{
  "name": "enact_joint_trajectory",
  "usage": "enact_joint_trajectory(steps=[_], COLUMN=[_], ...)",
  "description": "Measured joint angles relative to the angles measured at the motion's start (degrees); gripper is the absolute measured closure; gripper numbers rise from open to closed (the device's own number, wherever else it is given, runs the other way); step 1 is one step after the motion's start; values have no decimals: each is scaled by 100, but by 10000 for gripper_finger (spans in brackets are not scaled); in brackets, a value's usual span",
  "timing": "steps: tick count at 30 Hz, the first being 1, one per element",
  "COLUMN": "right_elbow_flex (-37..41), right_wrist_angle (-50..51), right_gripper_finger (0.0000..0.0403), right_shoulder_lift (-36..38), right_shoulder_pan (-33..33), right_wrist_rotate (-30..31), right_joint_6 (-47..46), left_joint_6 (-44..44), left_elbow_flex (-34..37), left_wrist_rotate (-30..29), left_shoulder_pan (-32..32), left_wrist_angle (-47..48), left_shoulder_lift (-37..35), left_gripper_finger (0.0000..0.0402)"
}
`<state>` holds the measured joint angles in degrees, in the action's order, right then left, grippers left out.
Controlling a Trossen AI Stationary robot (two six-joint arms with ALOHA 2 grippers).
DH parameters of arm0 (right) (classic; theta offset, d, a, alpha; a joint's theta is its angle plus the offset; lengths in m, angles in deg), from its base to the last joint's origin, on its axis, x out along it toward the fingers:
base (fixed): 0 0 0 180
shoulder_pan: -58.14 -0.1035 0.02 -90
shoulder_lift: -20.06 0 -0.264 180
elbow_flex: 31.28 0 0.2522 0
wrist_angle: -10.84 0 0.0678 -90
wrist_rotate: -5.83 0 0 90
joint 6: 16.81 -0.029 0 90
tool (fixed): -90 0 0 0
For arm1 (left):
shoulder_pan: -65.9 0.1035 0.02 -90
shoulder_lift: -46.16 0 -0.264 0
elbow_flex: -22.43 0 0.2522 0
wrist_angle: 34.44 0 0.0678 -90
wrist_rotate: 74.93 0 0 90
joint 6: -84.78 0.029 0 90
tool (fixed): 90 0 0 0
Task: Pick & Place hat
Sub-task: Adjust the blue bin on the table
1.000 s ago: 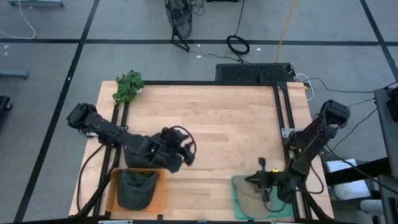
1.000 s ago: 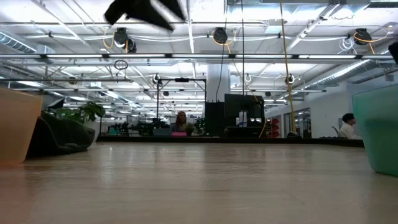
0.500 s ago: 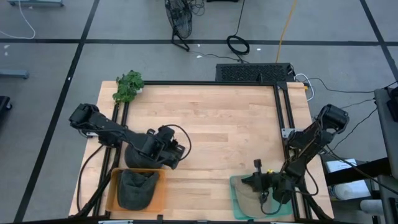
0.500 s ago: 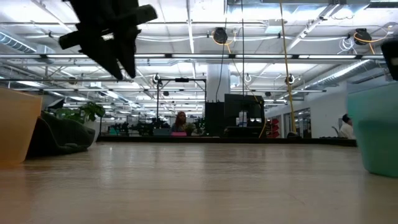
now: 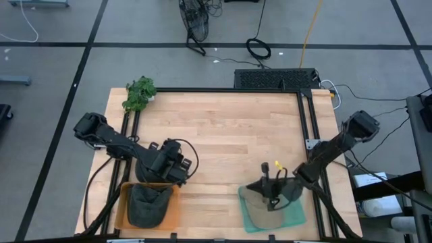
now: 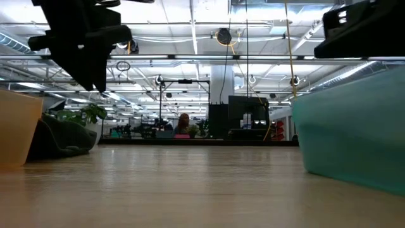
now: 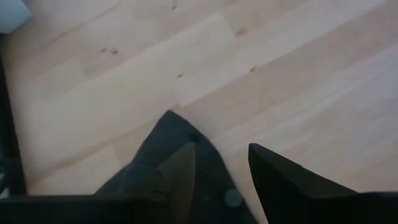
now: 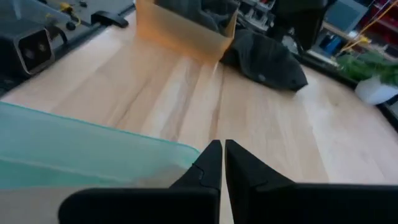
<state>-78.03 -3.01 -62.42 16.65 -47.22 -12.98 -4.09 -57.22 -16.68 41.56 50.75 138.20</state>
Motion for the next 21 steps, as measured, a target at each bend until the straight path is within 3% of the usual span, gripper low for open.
enact_joint_trajectory(steps=[9, 15, 21], right_elbow_flex=[2, 0, 0], right_wrist_angle=[1735, 2908, 3440], right_gripper_finger=[403, 403, 393], right_shoulder_lift=[665, 1399, 1630], right_shoulder_pan=[959, 1501, 1320], right_wrist_rotate=[-1305, -3407, -3501], right_joint_6=[-131, -1032, -1346], left_joint_6=[1008, 1216, 1225], left_elbow_flex=[-4, -4, -4], left_wrist_rotate=[-39, -37, -34], left_shoulder_pan=[218, 340, 461], left_wrist_angle=[-448, -456, -480], left_shoulder_lift=[6, 6, 6], left_gripper_finger=[238, 238, 238])
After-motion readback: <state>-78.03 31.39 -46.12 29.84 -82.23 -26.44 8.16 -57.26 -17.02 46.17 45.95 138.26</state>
